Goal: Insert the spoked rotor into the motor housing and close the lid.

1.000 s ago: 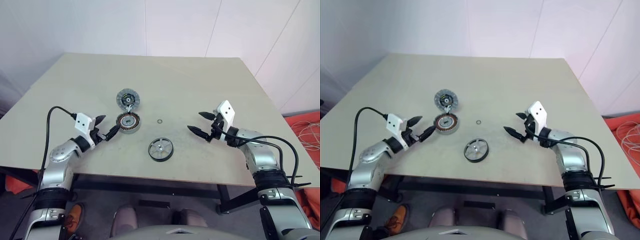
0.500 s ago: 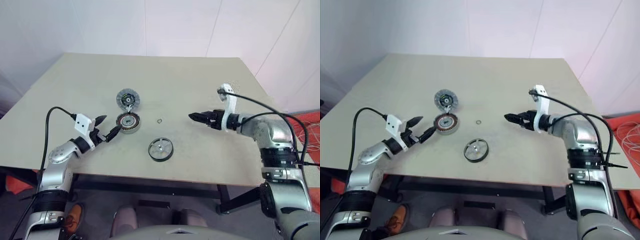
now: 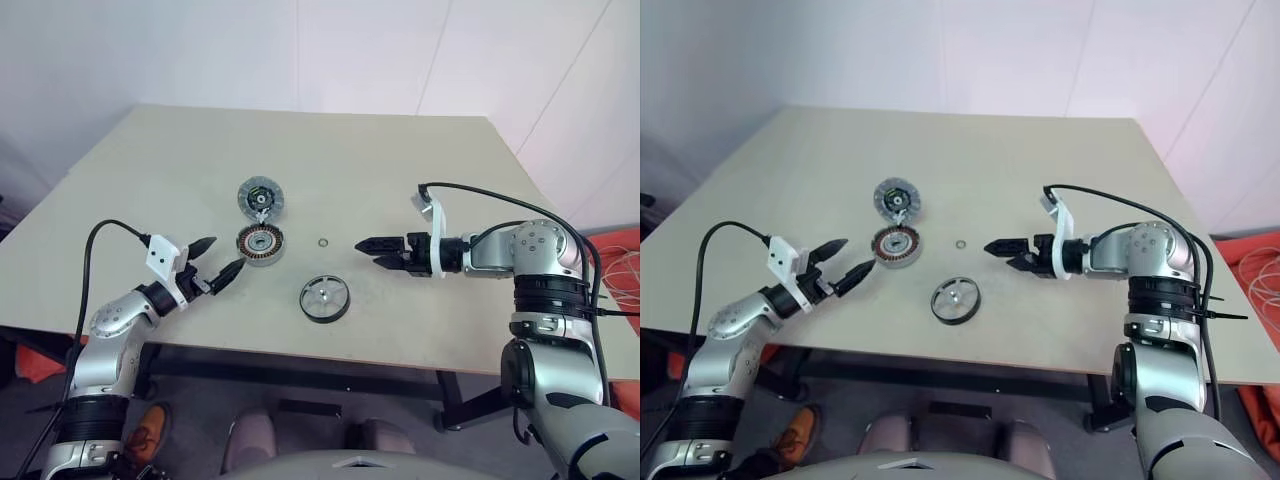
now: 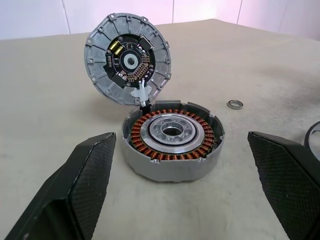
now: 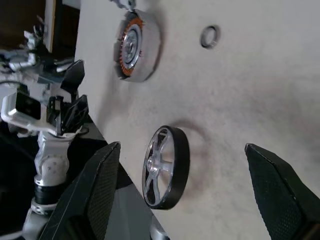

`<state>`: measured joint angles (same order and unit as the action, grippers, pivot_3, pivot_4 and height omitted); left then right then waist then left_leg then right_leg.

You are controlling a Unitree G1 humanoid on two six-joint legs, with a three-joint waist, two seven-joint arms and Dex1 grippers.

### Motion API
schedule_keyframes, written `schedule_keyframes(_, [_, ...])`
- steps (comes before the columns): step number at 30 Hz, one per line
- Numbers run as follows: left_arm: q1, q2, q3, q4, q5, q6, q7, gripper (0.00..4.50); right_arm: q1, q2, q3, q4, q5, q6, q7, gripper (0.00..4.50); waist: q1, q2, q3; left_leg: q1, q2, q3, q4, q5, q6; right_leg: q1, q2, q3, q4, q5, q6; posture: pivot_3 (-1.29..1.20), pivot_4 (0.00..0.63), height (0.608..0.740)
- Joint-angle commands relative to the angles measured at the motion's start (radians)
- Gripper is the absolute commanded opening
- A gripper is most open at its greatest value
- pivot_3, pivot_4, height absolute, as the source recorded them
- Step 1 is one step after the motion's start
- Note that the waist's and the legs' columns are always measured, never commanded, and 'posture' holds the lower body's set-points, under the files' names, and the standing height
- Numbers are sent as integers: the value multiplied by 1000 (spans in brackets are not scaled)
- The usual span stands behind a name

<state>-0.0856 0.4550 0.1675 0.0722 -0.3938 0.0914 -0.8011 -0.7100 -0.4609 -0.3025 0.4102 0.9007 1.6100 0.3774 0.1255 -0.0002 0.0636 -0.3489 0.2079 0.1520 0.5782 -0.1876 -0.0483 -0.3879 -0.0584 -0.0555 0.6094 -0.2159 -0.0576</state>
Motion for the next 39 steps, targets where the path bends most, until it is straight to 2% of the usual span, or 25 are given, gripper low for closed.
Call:
schedule_keyframes(1, [-6,11,18,-43,-15,-4,1,4476,-10,-28,-33,84,142,4,-64,4500,2,0,0,0,0,0,0,0,0,0,0,0,0,0,0,0,0,740])
schedule_keyframes(11, [-13,10,10,-40,-11,-4,-3,4476,106,-29,84,49,496,4,-267,4500,3,1,0,0,0,0,0,0,0,0,0,0,0,-1,1,0,0,740])
schedule_keyframes(13, [-15,8,7,-37,-9,-6,-3,4476,120,-18,97,41,528,4,-312,4500,3,1,0,0,0,0,0,0,-1,0,0,0,0,-3,6,0,0,740])
schedule_keyframes(23, [-19,-1,-1,-35,-4,-9,5,4476,128,89,78,42,609,4,-494,4500,-1,1,0,0,0,0,-1,1,-1,-1,0,0,0,-3,6,0,0,740])
schedule_keyframes(26, [-20,-2,-1,-32,-2,-12,7,4500,128,102,64,45,627,4,-525,3908,-1,1,0,0,0,0,-1,1,-1,-1,0,0,0,-3,7,0,0,740])
schedule_keyframes(28, [-21,-3,-1,-31,0,-13,9,4500,134,106,66,38,648,4,-540,3303,0,1,0,-1,0,0,-1,1,-1,-1,0,0,0,-3,7,0,0,740])
schedule_keyframes(36, [-26,-7,-6,-24,3,-14,10,4500,137,114,40,39,707,-6,-601,422,-1,1,0,0,0,0,-1,1,-2,-1,0,0,0,-3,7,0,0,740])
schedule_keyframes(37, [-27,-7,-7,-22,3,-15,10,4500,138,111,39,39,713,-11,-606,285,-1,1,0,0,0,0,-1,1,-2,-1,0,0,0,-3,7,0,0,740])
schedule_keyframes(39, [-28,-8,-8,-21,4,-14,9,4500,135,95,27,42,739,-29,-622,294,-1,1,0,-1,0,0,-1,1,-2,-1,0,0,0,-3,7,0,0,740])
